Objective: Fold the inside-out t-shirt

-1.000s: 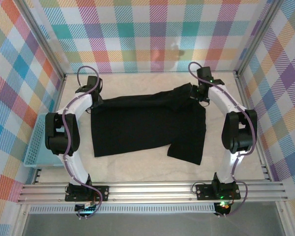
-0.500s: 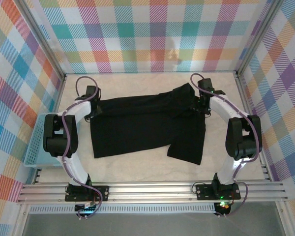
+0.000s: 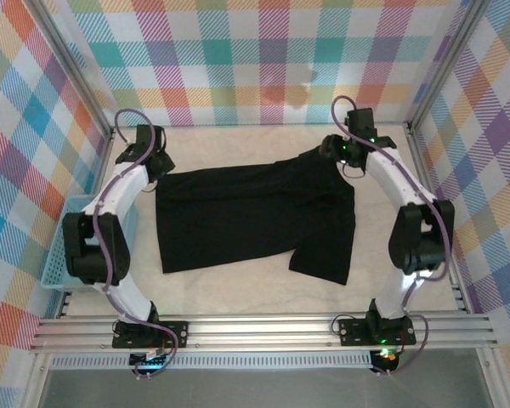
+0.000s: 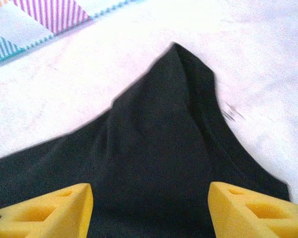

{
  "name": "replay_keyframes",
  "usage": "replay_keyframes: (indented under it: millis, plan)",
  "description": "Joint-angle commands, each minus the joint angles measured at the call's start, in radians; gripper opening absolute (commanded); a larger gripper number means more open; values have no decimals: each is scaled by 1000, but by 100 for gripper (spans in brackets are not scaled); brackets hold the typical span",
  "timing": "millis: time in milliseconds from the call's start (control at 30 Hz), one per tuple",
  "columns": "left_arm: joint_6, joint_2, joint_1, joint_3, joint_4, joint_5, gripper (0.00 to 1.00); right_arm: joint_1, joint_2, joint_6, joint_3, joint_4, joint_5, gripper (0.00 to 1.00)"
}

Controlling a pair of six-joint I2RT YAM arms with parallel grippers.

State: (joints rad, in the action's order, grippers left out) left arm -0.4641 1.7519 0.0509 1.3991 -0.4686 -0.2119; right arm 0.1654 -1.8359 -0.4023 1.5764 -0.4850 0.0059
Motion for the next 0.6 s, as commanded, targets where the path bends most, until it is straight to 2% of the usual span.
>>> replay_keyframes:
  millis: [0,167,333,567]
  plan:
    - [-23,124,5,54,-5,115,50,9,-146,26,108,45,-129,61]
    - [-12,265,-8,135,4,147,51,11,-358,32,311,36,-219,59]
    - [-41,351,-45,149,-2,149,51,-8,-541,-15,510,-115,-135,57]
    - [-150,366,-115,39,21,138,54,-97,-627,-172,508,-190,-110,53]
